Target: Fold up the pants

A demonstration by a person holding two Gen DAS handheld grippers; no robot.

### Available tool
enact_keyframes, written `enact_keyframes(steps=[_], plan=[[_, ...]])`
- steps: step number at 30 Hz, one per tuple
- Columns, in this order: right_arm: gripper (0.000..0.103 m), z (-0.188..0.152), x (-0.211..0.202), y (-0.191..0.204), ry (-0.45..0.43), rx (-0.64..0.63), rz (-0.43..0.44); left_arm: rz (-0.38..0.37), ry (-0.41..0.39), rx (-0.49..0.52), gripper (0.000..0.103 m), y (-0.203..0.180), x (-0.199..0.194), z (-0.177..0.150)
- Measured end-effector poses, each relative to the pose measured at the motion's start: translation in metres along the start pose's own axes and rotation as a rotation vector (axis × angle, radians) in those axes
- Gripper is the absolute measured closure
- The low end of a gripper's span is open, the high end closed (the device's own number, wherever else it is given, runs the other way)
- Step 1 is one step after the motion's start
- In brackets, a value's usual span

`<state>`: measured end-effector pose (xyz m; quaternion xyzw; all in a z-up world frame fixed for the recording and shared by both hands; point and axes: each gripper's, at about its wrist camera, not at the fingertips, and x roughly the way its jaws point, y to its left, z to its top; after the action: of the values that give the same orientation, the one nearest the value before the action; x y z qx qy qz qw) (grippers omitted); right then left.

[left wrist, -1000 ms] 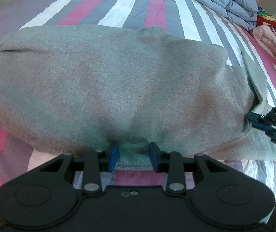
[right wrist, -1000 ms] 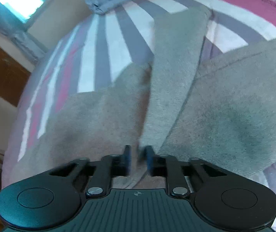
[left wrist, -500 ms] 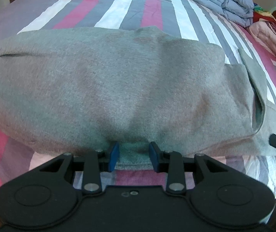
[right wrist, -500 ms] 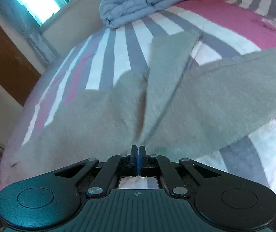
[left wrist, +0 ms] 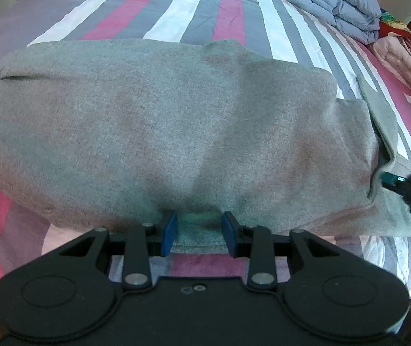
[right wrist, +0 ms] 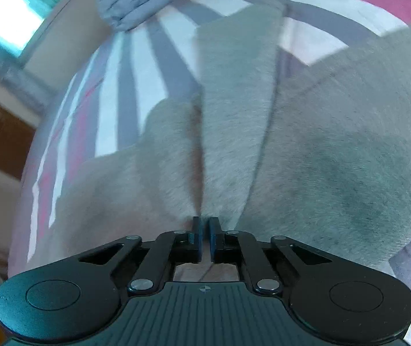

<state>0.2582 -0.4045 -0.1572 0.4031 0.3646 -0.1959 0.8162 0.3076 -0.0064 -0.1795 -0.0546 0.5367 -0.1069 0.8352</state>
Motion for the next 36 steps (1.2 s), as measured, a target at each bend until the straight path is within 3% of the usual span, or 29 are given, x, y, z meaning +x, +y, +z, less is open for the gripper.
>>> enact_keyframes(steps=[3, 6, 9, 10, 11, 12, 13, 14, 16, 19, 21, 22, 23, 26, 32, 34, 36], plan=[[0.103, -0.008, -0.035, 0.003, -0.079, -0.109, 0.026, 0.004, -0.002, 0.009, 0.077, -0.001, 0.0, 0.0], [0.103, -0.016, -0.056, 0.0, -0.074, -0.182, 0.013, 0.015, -0.005, 0.026, 0.077, -0.004, 0.001, -0.001], [0.102, -0.012, -0.053, -0.006, -0.072, -0.116, 0.009, 0.01, -0.005, 0.015, 0.077, -0.003, 0.0, -0.001], [0.095, -0.01, -0.049, -0.008, -0.056, -0.088, 0.013, 0.008, -0.006, 0.01, 0.077, -0.003, 0.0, -0.002], [0.071, -0.009, -0.043, -0.008, -0.044, -0.067, 0.02, 0.006, -0.007, 0.009, 0.077, -0.002, -0.001, -0.002], [0.055, -0.008, -0.037, -0.007, -0.026, -0.054, 0.018, 0.005, -0.007, 0.007, 0.077, -0.002, -0.001, -0.002], [0.03, -0.007, -0.034, -0.003, -0.018, -0.051, 0.016, 0.004, -0.008, 0.007, 0.077, -0.001, -0.001, -0.002], [0.029, -0.007, -0.031, 0.001, -0.024, -0.059, 0.032, 0.003, -0.007, 0.007, 0.077, -0.001, -0.001, -0.002], [0.029, -0.008, -0.026, 0.008, -0.026, -0.075, 0.018, 0.003, -0.005, 0.005, 0.077, -0.001, -0.001, -0.002], [0.047, -0.005, -0.006, 0.011, 0.019, -0.061, -0.012, 0.0, -0.005, 0.005, 0.077, 0.0, -0.001, -0.001], [0.048, -0.002, 0.008, 0.012, 0.021, -0.039, -0.041, -0.003, -0.005, 0.003, 0.077, 0.001, -0.001, -0.001], [0.069, -0.001, 0.012, 0.011, 0.009, -0.028, -0.051, -0.007, -0.005, 0.001, 0.077, 0.002, -0.001, -0.001], [0.099, 0.001, 0.015, 0.01, 0.003, -0.017, -0.064, -0.009, -0.004, -0.001, 0.077, 0.003, -0.001, -0.001], [0.099, 0.001, 0.01, -0.002, -0.014, 0.043, -0.04, -0.013, -0.003, -0.003, 0.077, 0.003, -0.001, -0.001], [0.099, -0.025, -0.058, -0.008, -0.099, -0.05, 0.057, -0.005, -0.007, 0.018, 0.077, 0.001, -0.002, -0.002], [0.099, -0.04, -0.065, -0.014, -0.102, -0.073, 0.048, 0.012, -0.014, 0.041, 0.077, -0.004, -0.002, -0.004], [0.099, -0.049, -0.047, -0.021, -0.092, -0.093, -0.02, 0.035, -0.027, 0.061, 0.077, -0.01, -0.007, -0.006]])
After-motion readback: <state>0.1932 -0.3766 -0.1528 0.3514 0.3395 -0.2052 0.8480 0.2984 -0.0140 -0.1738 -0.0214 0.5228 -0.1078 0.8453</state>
